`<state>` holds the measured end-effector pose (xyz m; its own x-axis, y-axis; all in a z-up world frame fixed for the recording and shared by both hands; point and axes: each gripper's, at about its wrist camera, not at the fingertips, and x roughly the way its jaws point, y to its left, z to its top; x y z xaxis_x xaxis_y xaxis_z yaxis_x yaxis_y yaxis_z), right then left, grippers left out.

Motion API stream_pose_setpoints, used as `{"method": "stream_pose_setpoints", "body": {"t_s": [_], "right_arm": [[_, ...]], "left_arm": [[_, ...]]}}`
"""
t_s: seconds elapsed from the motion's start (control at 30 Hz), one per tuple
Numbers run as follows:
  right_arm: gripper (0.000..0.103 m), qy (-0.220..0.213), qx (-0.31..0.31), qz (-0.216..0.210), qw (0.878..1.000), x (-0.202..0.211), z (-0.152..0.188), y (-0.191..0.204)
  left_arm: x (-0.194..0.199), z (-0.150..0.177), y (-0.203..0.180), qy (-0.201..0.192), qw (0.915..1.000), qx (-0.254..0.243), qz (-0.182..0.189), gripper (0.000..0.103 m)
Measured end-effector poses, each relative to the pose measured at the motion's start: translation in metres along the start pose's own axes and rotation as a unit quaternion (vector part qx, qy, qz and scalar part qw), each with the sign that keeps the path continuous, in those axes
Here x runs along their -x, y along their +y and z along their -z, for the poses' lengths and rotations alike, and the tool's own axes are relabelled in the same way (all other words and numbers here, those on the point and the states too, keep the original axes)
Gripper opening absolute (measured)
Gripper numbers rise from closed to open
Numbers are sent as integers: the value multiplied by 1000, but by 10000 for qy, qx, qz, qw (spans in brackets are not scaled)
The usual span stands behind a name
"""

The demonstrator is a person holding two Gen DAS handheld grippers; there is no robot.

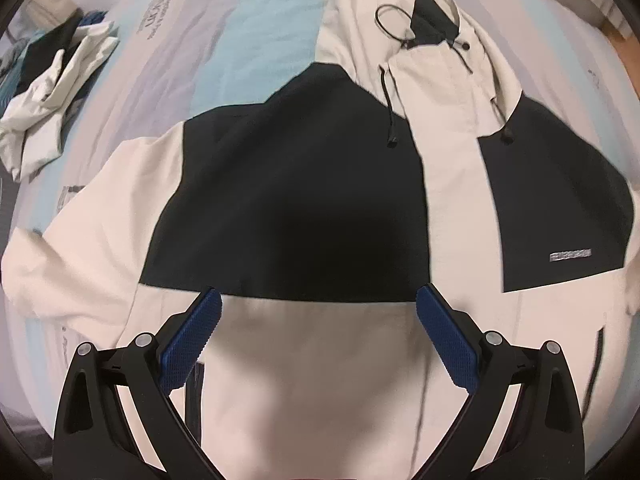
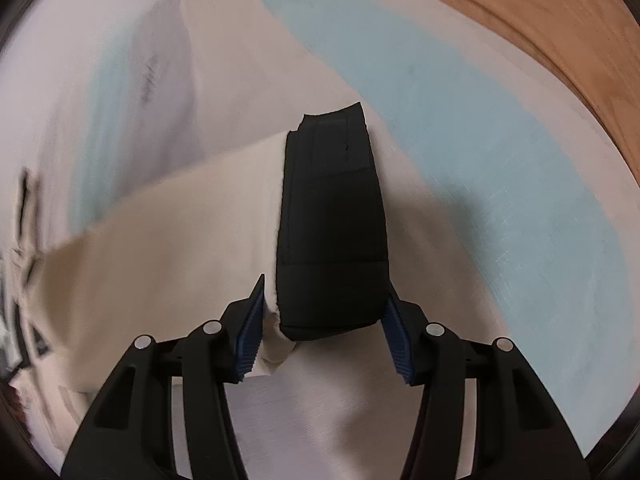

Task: Fold large clothes
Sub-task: 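Close the right tool on the black sleeve cuff, then fold the gripped sleeve across the jacket body with the right tool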

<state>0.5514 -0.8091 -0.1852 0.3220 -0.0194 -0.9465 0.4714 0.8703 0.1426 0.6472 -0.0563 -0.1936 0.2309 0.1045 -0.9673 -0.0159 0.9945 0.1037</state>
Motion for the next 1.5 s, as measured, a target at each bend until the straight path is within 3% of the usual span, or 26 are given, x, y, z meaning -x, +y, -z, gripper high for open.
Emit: {"method": "stream_pose_setpoints", "body": {"t_s": [0.17,0.37,0.6,0.8,0.93,1.03,1.2,1.33,1.5], "right_arm": [[50,-179,361,-359,9985,44,0,44],[49,-202,699,-859,9936,71,4,126],[48,-191,711,-1139,9908,95,34,237],[48,-228,759,-981,9920,109,76,332],[48,-372,849,-897,9916,114,111,406],[48,-429,997,-841,9905,114,137,448],[48,-258,1290,-1110,9851,94,185,541],[47,-30,1689,-1337,9765,66,225,617],[47,327,1987,-1477,9683,25,270,685]], "left_arm": [[34,0,-8,-93,9999,-58,-10,96],[58,-4,-6,-212,9997,-82,50,96],[44,2,25,-303,9989,-192,287,96],[35,2,81,-592,9963,-555,301,96],[20,2,139,-408,9976,-345,448,96],[21,2,176,-516,9968,-234,557,96],[21,7,231,-578,9961,94,667,96],[15,18,267,-667,9960,251,548,96],[6,29,301,-612,9956,476,533,96]]}}
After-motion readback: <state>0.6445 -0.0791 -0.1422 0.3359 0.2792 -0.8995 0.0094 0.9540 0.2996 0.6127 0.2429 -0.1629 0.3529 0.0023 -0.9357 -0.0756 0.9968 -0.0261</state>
